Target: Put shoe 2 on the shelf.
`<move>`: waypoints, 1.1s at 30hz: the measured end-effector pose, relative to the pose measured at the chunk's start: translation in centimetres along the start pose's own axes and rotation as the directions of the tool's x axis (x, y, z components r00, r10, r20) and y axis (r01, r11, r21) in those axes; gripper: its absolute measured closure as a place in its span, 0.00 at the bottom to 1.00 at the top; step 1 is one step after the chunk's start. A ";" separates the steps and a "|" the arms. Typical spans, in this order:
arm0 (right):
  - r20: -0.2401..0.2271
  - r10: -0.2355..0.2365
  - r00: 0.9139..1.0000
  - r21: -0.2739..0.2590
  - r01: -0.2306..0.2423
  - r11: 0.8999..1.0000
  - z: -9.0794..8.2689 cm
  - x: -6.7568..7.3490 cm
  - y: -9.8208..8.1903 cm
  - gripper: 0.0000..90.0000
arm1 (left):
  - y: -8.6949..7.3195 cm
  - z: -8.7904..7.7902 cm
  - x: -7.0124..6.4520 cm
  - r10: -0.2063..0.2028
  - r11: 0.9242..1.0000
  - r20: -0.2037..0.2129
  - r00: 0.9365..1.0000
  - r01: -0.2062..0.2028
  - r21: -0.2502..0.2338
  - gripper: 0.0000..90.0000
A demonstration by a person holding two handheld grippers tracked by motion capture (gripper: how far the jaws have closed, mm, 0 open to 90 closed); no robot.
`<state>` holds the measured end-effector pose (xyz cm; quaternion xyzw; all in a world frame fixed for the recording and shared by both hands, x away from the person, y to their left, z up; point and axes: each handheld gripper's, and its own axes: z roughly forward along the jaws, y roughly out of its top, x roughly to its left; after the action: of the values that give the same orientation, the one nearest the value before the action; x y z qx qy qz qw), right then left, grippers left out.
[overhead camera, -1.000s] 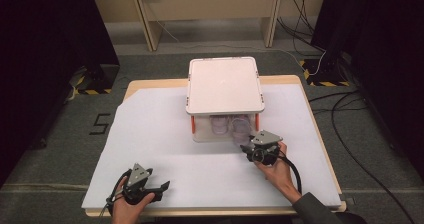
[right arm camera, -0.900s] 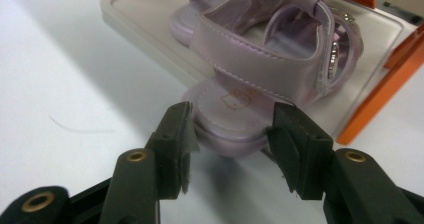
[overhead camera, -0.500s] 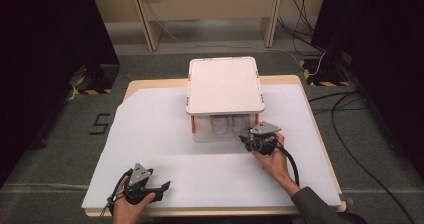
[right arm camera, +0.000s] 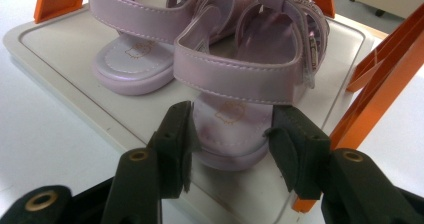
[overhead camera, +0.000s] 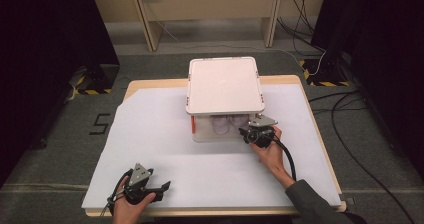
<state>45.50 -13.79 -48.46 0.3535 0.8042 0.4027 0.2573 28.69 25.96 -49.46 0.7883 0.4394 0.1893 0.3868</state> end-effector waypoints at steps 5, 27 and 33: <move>-0.037 0.049 0.998 0.011 -0.049 0.999 0.0 0.1 -0.1 0.55 | 0.0 -0.1 0.0 0.001 1.000 0.001 1.000 -0.001 -0.002 0.22; -0.172 0.025 0.985 -0.016 -0.028 0.999 -4.1 1.2 0.1 0.42 | 0.0 -0.3 -0.1 0.006 1.000 0.005 1.000 -0.005 -0.010 0.22; -0.205 0.048 0.978 -0.009 -0.051 0.999 -5.8 1.3 -1.1 0.35 | 0.0 -0.3 -0.1 0.008 1.000 0.005 1.000 -0.008 -0.008 0.22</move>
<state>40.24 -15.99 -46.41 0.3285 0.8142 0.4490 0.1657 28.47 26.01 -49.28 0.7890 0.4347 0.1904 0.3903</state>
